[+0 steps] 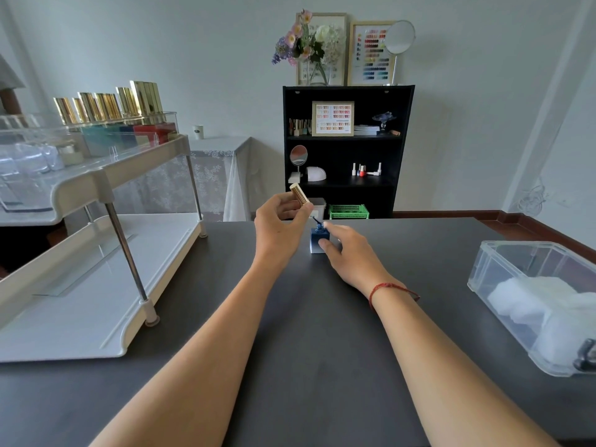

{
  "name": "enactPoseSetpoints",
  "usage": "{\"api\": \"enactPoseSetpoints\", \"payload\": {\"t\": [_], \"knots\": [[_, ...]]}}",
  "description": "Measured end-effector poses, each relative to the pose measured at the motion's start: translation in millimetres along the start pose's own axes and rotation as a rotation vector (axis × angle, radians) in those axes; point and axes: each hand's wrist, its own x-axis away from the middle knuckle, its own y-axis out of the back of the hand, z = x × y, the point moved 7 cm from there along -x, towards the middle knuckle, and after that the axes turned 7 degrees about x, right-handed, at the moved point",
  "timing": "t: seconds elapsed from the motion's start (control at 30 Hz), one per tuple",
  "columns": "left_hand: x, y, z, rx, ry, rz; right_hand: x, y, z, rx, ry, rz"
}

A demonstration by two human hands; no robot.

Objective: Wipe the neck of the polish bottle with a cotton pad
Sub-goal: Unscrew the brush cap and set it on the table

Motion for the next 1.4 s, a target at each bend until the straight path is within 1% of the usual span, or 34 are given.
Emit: {"api": "enactPoseSetpoints", "payload": {"t": [0.1, 0.33, 0.57, 0.77, 1.07, 1.23, 1.4], "knots": [[-1, 1, 0, 0.027, 0.028, -0.019, 0, 0, 0, 0.004, -0.001, -0.002], [-1, 6, 6, 0.175, 0.15, -0.074, 1, 2, 0, 0.009, -0.02, -0.006], [3, 8, 11, 0.26, 0.231, -0.063, 1, 7, -8, 0.034, -0.077, -0.032], [6, 13, 11, 0.192, 0.246, -0.048, 1, 14, -15, 0.043, -0.132, -0.059], [6, 22, 21, 0.075, 0.31, -0.056, 5, 14, -10, 0.035, -0.112, -0.062], [7, 25, 18, -0.091, 0.221, -0.043, 7, 13, -7, 0.011, -0.083, -0.052], [6, 33, 24, -0.205, 0.231, -0.052, 8, 11, -3, -0.006, -0.042, -0.028]]}}
